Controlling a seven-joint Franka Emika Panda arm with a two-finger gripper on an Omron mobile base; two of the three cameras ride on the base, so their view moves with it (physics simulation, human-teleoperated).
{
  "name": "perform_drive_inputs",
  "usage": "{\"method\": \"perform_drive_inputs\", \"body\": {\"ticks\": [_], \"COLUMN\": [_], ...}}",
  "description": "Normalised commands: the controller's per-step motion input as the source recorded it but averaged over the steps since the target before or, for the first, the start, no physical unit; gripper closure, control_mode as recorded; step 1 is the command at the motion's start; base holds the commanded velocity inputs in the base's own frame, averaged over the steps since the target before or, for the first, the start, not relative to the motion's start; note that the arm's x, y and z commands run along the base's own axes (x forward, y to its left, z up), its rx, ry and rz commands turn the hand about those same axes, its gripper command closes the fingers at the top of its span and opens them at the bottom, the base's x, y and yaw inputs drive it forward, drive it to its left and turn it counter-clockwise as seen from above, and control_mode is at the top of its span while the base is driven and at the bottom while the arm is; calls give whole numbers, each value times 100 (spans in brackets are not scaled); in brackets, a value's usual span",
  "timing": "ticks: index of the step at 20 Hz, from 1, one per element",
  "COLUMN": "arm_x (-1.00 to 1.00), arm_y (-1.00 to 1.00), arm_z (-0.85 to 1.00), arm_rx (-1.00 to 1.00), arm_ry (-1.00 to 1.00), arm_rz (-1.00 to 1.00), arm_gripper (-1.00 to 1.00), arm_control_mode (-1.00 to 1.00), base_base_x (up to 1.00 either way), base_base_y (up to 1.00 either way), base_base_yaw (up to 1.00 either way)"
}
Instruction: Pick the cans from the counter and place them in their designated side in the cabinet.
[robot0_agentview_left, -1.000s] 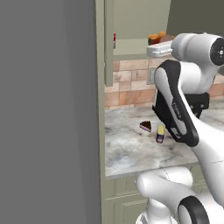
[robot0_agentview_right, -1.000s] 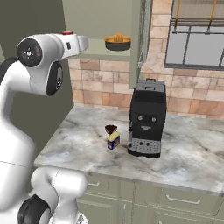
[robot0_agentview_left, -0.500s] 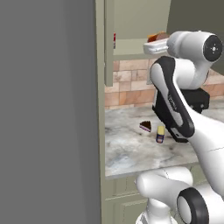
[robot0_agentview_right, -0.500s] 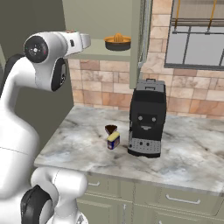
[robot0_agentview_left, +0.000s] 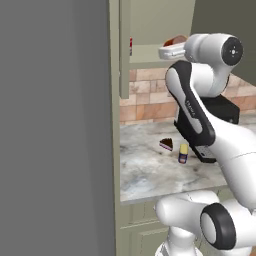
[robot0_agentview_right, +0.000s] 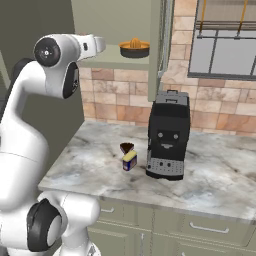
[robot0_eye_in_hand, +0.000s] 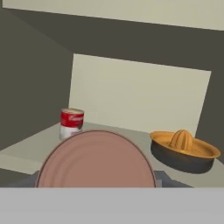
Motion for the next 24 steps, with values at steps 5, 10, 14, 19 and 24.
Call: {"method": "perform_drive_inputs", "body": {"ticks": [5, 10, 14, 19, 24], "arm_x": [26, 25, 25, 23, 20], "arm_y": [6, 3, 1, 0, 0], "arm_z": [0, 0, -1, -1, -3], "arm_rx": [0, 0, 0, 0, 0], "arm_ry": [3, 3, 3, 2, 1], "arm_rz": [0, 1, 1, 1, 3], "arm_gripper": [100, 100, 100, 100, 100], "arm_control_mode": [-100, -100, -100, -100, -100], "base_base_x": [0, 0, 0, 0, 0], "base_base_y": [0, 0, 0, 0, 0], "base_base_yaw": [0, 0, 0, 0, 0]}}
